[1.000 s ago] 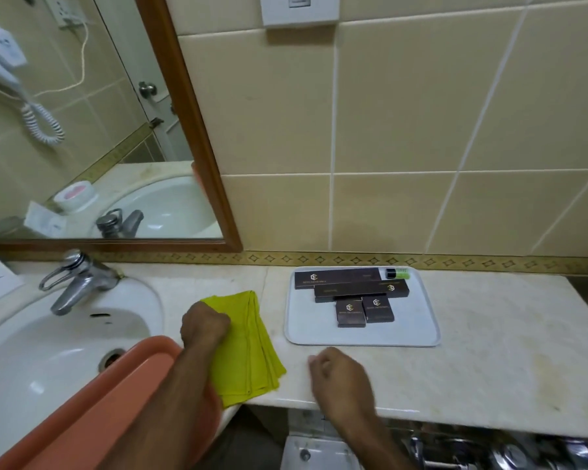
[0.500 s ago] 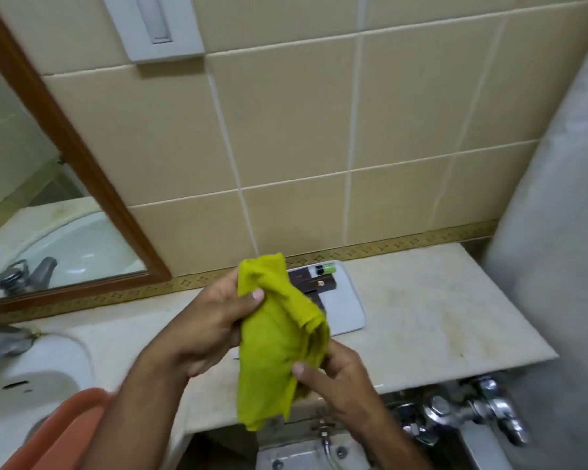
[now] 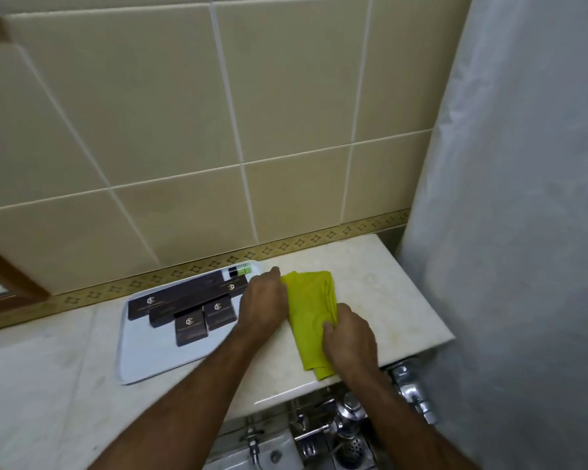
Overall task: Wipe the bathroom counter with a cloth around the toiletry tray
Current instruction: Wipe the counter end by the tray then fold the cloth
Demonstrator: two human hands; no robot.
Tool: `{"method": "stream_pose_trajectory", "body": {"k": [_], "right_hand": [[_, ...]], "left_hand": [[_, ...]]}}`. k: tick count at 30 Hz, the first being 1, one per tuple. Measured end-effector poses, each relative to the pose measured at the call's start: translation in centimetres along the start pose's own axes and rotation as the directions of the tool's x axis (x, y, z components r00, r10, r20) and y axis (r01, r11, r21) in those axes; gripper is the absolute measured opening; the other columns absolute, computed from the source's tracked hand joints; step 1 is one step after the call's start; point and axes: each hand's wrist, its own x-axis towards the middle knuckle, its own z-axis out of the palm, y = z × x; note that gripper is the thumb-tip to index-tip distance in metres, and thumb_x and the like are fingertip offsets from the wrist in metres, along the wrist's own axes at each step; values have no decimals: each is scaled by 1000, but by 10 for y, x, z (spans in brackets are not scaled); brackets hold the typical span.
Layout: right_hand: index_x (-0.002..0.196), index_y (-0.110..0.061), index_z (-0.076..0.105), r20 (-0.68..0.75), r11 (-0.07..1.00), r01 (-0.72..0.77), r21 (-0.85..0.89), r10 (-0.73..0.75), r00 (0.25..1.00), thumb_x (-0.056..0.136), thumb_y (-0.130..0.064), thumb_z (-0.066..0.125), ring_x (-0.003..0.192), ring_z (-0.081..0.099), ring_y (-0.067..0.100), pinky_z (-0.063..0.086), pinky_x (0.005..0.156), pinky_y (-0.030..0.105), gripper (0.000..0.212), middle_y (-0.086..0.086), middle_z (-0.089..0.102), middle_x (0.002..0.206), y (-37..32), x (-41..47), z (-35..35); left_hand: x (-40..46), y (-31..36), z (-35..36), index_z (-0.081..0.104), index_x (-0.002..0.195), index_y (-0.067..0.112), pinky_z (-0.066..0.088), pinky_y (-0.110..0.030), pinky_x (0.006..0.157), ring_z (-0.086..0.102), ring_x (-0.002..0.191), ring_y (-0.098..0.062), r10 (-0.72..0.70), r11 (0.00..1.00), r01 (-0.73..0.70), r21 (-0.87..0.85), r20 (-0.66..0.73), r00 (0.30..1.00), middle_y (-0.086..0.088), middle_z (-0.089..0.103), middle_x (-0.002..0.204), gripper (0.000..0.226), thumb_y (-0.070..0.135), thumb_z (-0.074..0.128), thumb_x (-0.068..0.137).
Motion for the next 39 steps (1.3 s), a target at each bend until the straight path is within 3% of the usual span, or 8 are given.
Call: {"method": "stream_pose_trajectory", "body": {"k": [2, 4, 7, 11, 18, 25, 33, 39], "right_hand": [[122, -11, 51, -102, 981, 48, -189, -68, 992, 84, -20, 58, 104, 58, 35, 47, 86, 42, 40, 13, 63, 115, -2, 2, 7], [129, -9, 53, -172, 940, 183, -288, -239, 956, 76, -12, 61, 120, 51, 42, 41, 101, 51, 53, 19, 56, 131, -10, 8, 17], [139, -14, 46, -11, 856, 407, -317, -432, 902, 88, -23, 51, 143, 27, 40, 17, 115, 59, 52, 16, 37, 153, -24, 21, 38], [145, -21, 35, 141, 810, 463, -359, -443, 885, 93, -40, 31, 142, 31, 34, 24, 115, 57, 56, 10, 36, 155, -34, 52, 69], [147, -27, 30, 230, 729, 588, -349, -542, 808, 95, -37, 32, 145, 27, 29, 21, 116, 53, 53, 5, 28, 159, -28, 102, 62], [151, -30, 25, 236, 749, 555, -362, -503, 832, 102, -34, 34, 148, 19, 24, 15, 119, 44, 50, 0, 17, 162, 57, 167, -7], [149, -29, 30, 121, 864, 376, -336, -356, 927, 100, -34, 39, 147, 21, 25, 18, 118, 47, 50, 2, 22, 161, 108, 120, -26], [148, -24, 32, 64, 864, 246, -440, -243, 968, 98, -36, 36, 144, 26, 32, 25, 115, 51, 52, 8, 27, 159, 91, 46, -11]], "left_hand": [[-12, -16, 12, 46, 137, 3, 37, -44, 108, 48, 129, -36, 94, 977, -98, 188, 28, 995, -23, 53, 139, 49, 29, 37, 97], [-25, -30, 17, 31, 147, 0, 14, -43, 121, 26, 146, -32, 131, 954, -145, 262, 72, 989, -22, 32, 155, 57, 32, 29, 100], [-34, -37, 21, 24, 150, -1, 0, -40, 122, 13, 150, -29, 160, 952, -177, 248, 86, 983, -19, 22, 159, 59, 31, 25, 100], [-27, -36, 23, 51, 135, -6, 29, -51, 114, 44, 136, -35, 211, 945, -212, 250, 31, 977, -23, 51, 142, 52, 25, 38, 95], [-28, -39, 25, 53, 131, -8, 34, -54, 109, 50, 131, -38, 223, 937, -230, 261, 58, 973, -25, 55, 137, 59, 26, 20, 96], [-24, -43, 32, 19, 151, 3, -2, -35, 120, 14, 150, -25, 181, 959, -191, 211, 65, 981, -16, 21, 160, 60, 32, 22, 99], [-27, -41, 30, 22, 150, 1, 5, -39, 123, 17, 149, -27, 166, 960, -184, 211, 97, 981, -18, 24, 159, 60, 31, 19, 99], [-27, -40, 33, 17, 150, 0, 4, -43, 124, 12, 150, -30, 162, 954, -181, 238, 99, 982, -20, 19, 160, 63, 33, 12, 97]]}}
